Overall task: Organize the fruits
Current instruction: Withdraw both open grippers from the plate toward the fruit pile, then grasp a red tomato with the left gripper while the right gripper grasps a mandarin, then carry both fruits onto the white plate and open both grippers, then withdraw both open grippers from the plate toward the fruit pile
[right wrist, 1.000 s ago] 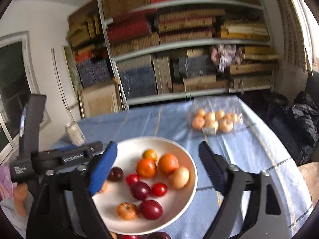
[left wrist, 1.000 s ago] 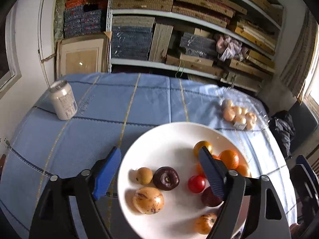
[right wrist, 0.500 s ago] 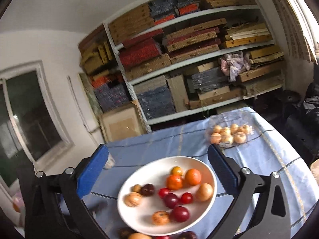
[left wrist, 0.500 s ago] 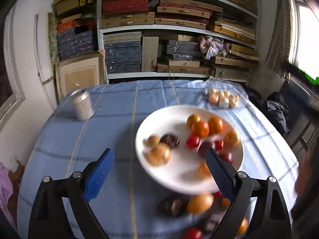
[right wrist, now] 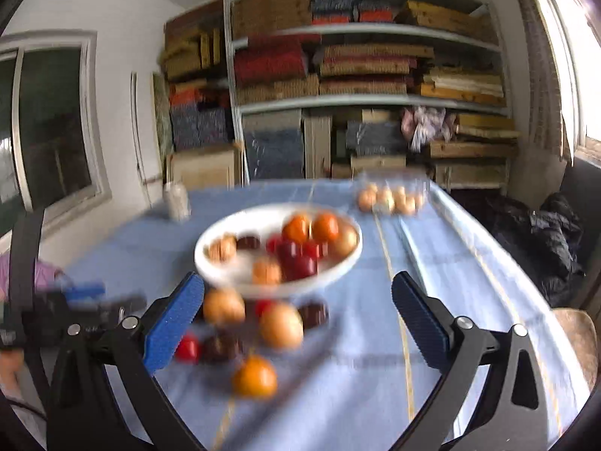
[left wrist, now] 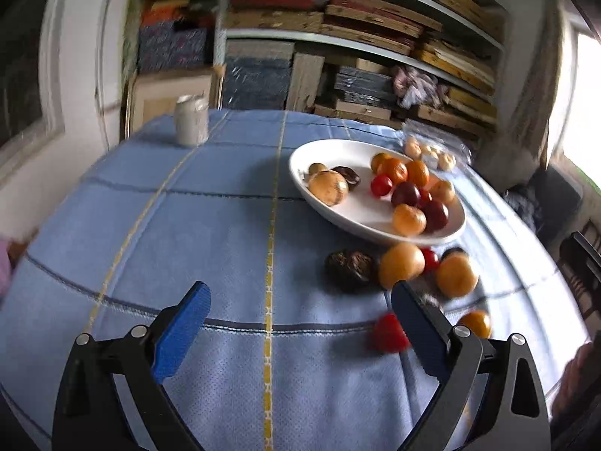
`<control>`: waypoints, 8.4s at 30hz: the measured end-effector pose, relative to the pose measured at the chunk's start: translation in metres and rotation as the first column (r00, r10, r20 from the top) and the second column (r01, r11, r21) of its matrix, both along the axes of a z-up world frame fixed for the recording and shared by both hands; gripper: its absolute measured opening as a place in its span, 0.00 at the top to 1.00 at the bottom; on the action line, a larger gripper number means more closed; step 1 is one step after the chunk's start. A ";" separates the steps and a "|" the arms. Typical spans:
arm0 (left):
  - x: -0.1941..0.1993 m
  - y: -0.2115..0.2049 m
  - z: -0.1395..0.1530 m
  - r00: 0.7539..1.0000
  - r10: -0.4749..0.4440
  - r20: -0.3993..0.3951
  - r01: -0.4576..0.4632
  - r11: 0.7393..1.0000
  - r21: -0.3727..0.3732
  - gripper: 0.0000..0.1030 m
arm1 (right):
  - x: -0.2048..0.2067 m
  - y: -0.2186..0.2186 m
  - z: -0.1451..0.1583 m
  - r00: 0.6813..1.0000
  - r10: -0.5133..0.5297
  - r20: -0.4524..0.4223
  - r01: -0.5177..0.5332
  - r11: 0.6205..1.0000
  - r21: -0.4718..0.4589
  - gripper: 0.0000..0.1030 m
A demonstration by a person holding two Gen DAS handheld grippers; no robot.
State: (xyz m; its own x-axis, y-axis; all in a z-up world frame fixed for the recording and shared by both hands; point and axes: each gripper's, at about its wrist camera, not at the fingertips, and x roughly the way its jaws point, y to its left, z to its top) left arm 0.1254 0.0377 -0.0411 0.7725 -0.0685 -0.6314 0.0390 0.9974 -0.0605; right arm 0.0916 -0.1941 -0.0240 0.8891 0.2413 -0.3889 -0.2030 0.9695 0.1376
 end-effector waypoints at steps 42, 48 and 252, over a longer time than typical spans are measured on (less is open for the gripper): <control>0.042 -0.012 -0.035 0.987 -0.053 -0.154 0.068 0.994 0.089 0.05 | 0.015 -0.011 -0.024 0.989 -0.007 -0.150 0.012 0.999 0.031 0.04; 0.048 0.006 -0.031 0.992 -0.036 -0.121 0.032 0.999 -0.031 0.06 | 0.016 -0.010 -0.027 0.984 0.019 -0.175 -0.011 0.999 0.050 0.04; 0.073 -0.021 -0.037 0.984 -0.057 -0.169 0.061 0.998 0.016 0.04 | 0.055 -0.052 -0.024 0.983 -0.050 -0.178 0.093 0.965 0.244 0.04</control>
